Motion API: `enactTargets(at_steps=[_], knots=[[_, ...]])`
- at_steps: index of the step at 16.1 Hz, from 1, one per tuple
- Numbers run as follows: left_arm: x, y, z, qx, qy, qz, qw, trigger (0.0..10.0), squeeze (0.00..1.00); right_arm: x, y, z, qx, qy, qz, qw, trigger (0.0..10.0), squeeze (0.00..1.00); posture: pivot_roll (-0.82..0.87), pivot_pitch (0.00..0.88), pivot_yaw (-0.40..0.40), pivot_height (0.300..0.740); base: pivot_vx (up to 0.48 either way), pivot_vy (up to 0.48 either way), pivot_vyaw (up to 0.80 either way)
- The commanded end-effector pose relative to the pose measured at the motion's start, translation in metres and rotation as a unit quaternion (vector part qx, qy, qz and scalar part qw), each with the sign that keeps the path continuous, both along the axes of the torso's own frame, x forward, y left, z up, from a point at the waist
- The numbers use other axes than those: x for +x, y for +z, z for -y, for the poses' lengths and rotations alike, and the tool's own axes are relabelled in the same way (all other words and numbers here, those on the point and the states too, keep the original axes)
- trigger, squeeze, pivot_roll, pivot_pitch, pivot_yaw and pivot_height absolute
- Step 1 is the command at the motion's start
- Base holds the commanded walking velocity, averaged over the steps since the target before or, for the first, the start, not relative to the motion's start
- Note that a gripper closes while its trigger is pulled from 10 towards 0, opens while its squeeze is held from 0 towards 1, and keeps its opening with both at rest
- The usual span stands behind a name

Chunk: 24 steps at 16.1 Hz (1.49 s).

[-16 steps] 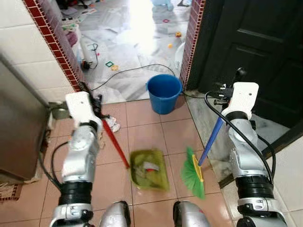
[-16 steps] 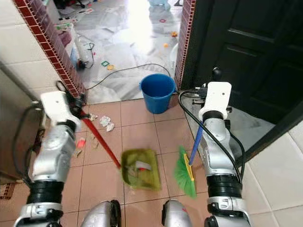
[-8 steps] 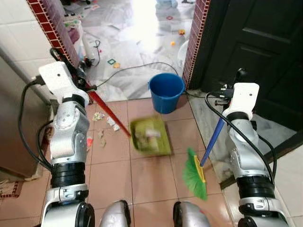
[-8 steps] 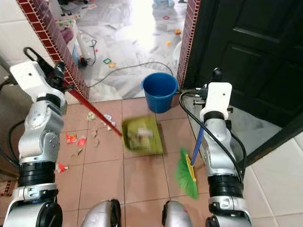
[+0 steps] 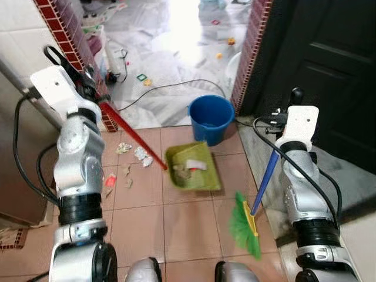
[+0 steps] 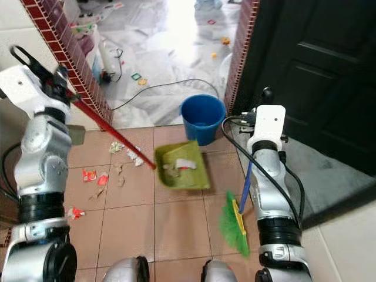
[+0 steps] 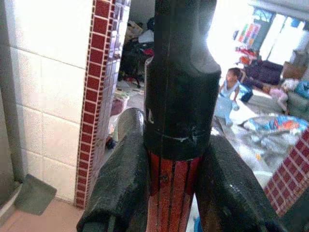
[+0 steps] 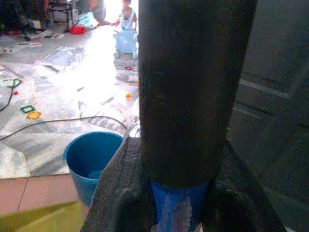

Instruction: Sweep floor

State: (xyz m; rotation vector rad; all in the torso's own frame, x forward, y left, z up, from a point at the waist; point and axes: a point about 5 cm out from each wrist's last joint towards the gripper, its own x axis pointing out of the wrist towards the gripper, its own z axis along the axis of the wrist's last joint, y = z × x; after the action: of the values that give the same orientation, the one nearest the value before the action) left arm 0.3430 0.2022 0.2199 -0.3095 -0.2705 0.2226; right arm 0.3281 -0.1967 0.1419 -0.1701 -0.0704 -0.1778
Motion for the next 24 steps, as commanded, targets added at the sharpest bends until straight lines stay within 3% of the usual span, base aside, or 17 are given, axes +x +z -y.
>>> enactTargets(at_steps=[1, 4, 12, 18, 24], knots=[[-0.005, 0.040, -0.012, 0.003, 0.027, 0.079, 0.997, 10.0, 0.00, -0.001, 0.002, -0.002, -0.009, 0.008, 0.010, 1.000, 10.0, 0.00, -0.09, 0.119, 0.059, 0.740, 0.461, 0.000, 0.00], [-0.004, 0.055, -0.017, 0.009, 0.030, 0.103, 0.994, 10.0, 0.00, -0.001, 0.001, -0.002, -0.013, 0.008, 0.009, 1.000, 10.0, 0.00, -0.09, 0.117, 0.061, 0.740, 0.465, 0.000, 0.00], [-0.001, 0.071, -0.033, 0.011, 0.060, 0.126, 0.990, 10.0, 0.00, -0.001, -0.003, -0.001, -0.020, 0.012, 0.003, 1.000, 10.0, 0.00, -0.09, 0.107, 0.061, 0.740, 0.463, 0.000, 0.00], [0.000, 0.074, -0.044, 0.021, 0.093, 0.127, 0.987, 10.0, 0.00, -0.003, -0.005, -0.001, -0.021, 0.014, 0.001, 1.000, 10.0, 0.00, -0.10, 0.111, 0.062, 0.740, 0.464, 0.000, 0.00], [0.002, 0.074, -0.045, 0.039, 0.111, 0.124, 0.985, 10.0, 0.00, -0.005, -0.008, -0.001, -0.021, 0.015, -0.003, 1.000, 10.0, 0.00, -0.10, 0.121, 0.062, 0.740, 0.441, 0.000, 0.00]])
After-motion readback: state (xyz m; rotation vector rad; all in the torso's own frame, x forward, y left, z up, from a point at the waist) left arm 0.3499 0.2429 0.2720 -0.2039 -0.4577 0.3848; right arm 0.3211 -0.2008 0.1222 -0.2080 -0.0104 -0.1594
